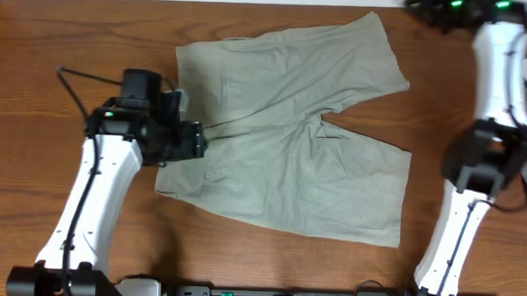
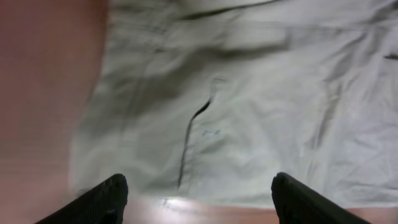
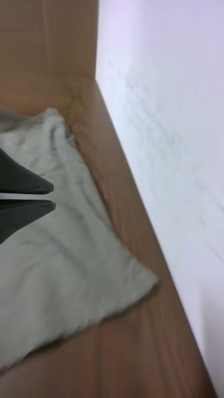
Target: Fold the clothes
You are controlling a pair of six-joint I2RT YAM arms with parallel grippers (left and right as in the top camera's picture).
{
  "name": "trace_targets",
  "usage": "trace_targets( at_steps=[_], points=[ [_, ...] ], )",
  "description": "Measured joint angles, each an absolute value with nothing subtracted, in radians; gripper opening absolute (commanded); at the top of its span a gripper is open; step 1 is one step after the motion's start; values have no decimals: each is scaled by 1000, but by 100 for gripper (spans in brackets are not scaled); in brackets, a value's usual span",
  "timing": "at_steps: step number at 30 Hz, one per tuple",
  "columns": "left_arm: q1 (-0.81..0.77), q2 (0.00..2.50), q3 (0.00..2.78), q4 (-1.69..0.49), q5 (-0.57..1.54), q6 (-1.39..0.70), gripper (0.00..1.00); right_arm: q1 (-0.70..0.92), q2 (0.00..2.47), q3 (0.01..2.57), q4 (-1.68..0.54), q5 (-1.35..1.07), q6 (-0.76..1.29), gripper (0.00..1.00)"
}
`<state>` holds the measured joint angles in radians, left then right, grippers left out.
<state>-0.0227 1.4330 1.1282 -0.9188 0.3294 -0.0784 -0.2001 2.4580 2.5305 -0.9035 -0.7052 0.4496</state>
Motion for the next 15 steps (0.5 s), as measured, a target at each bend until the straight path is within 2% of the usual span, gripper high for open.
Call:
trace_targets(
  at_steps=[7, 11, 15],
  points=[
    [88, 1418, 1132, -1100, 330, -86, 77, -208, 2158, 2558, -1275, -435, 325, 10],
    [134, 1419, 1085, -1090, 320, -133, 77, -193, 2030, 2577, -1485, -316, 291, 13],
    [187, 1433, 1006, -1049, 286, -214, 76, -190, 2003, 2571, -1670, -258, 268, 18]
  ],
)
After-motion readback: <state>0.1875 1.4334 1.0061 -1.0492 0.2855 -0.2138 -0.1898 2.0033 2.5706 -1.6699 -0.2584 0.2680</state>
